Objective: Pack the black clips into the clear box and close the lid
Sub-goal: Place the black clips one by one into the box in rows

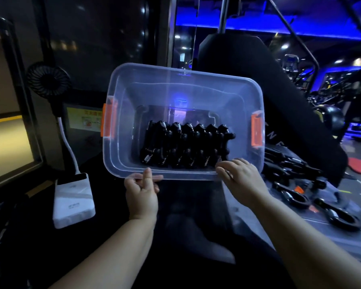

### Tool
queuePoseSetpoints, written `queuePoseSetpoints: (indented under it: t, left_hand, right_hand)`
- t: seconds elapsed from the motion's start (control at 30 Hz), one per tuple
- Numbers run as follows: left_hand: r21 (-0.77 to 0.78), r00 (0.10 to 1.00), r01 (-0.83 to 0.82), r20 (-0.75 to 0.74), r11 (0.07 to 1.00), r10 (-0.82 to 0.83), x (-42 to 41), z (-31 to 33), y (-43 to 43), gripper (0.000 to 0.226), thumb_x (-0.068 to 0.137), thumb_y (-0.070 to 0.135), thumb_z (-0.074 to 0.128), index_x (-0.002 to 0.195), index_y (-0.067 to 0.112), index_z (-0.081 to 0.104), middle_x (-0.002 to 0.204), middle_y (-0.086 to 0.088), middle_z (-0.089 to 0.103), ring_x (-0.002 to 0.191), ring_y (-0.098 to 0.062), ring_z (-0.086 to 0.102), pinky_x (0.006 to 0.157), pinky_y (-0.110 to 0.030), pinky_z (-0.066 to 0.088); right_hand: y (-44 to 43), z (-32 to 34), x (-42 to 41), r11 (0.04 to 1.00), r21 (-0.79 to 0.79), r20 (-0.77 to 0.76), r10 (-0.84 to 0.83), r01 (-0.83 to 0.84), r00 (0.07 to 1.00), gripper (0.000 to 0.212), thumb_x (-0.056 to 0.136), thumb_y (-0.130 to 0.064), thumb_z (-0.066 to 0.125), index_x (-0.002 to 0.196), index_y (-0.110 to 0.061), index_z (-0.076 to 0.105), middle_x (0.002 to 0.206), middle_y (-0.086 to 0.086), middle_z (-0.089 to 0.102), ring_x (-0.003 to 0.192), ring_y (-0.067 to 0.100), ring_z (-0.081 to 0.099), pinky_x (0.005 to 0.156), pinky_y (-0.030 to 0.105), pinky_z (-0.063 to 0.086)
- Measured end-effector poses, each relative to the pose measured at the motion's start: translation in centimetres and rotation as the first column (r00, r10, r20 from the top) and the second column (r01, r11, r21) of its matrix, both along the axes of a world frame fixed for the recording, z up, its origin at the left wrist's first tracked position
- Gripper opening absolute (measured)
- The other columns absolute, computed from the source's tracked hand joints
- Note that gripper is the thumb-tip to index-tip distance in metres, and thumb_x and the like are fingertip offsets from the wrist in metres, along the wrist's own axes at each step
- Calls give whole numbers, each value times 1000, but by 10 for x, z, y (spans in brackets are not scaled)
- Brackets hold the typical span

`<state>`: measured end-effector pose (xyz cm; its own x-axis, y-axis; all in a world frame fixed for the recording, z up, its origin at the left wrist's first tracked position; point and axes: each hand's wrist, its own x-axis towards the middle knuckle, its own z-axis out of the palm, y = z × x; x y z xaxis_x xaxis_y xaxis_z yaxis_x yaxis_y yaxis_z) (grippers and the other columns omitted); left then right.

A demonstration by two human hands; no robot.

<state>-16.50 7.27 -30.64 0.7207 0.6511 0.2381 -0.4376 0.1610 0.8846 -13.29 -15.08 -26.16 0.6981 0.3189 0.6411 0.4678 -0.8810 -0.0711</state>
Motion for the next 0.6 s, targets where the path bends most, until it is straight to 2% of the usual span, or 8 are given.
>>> queuePoseSetpoints:
  t: [0.13, 0.2, 0.23, 0.3, 0.37, 0.4, 0.47, 0.6]
  left_hand:
    - [4, 1000, -10, 4, 1000, 10, 1, -1, -1, 19, 99, 25, 48, 85, 21, 36, 73, -3, 70, 42, -4, 43, 52, -23, 37]
    - [4, 1000, -11, 4, 1000, 11, 0, -1, -2, 19, 99, 25, 47, 84, 22, 35, 73, -3, 70, 42, -4, 43, 51, -21, 37]
    - [3, 1000, -11, 6, 1000, 11, 0, -1, -2, 19, 99, 26, 47, 84, 23, 35, 73, -2, 69, 42, -4, 43, 50, -20, 37]
    - [-1, 1000, -13, 8, 1000, 13, 1, 0, -3, 20, 99, 26, 47, 84, 23, 35, 73, -3, 69, 41, -4, 42, 48, -18, 36]
    - [-6, 1000, -12, 11, 1000, 12, 1, 0, -3, 20, 99, 25, 47, 83, 22, 35, 73, -3, 69, 41, -4, 42, 47, -18, 36]
    - [-7, 1000, -12, 10, 1000, 12, 1, 0, -3, 20, 99, 25, 47, 83, 22, 35, 73, -4, 69, 40, -3, 42, 46, -17, 36]
    - [-6, 1000, -11, 8, 1000, 11, 1, 1, -3, 20, 100, 26, 46, 83, 22, 35, 73, -3, 69, 40, -3, 42, 45, -16, 36]
    - [4, 1000, -15, 0, 1000, 15, 1, 0, -2, 19, 99, 26, 47, 84, 20, 37, 70, 0, 69, 40, -3, 42, 44, -16, 36]
  right_hand:
    - [-33, -8, -19, 926, 359, 146, 70, -119, 987, 34, 93, -37, 46, 96, -13, 69, 92, -2, 67, 85, 19, 62, 76, 29, 47]
    - [-51, -11, -24, 879, 474, 139, -18, -51, 990, 31, 91, -38, 46, 97, -16, 67, 93, -3, 63, 83, 18, 60, 74, 34, 49]
    - [-60, -12, -25, 875, 482, 94, -108, 50, 990, 32, 90, -41, 45, 98, -18, 66, 96, -2, 63, 87, 21, 60, 76, 36, 48]
    - [-79, -16, -23, 857, 364, -64, -367, 364, 928, 33, 91, -45, 44, 104, -24, 65, 107, 3, 64, 103, 28, 55, 85, 39, 42]
    - [-89, -21, -22, 760, 177, -285, -568, 625, 772, 35, 93, -49, 43, 114, -27, 61, 122, 7, 58, 119, 30, 46, 97, 43, 34]
    - [-91, -23, -23, 719, 105, -380, -609, 687, 696, 39, 93, -51, 41, 118, -27, 58, 127, 8, 54, 124, 30, 42, 103, 47, 30]
    - [-90, -27, -21, 685, 23, -494, -625, 728, 604, 46, 92, -55, 36, 126, -27, 52, 136, 8, 47, 131, 29, 35, 107, 56, 22]
    - [-88, -29, -19, 699, 8, -550, -594, 715, 587, 53, 92, -59, 33, 131, -27, 45, 146, 4, 37, 138, 26, 23, 104, 55, 26]
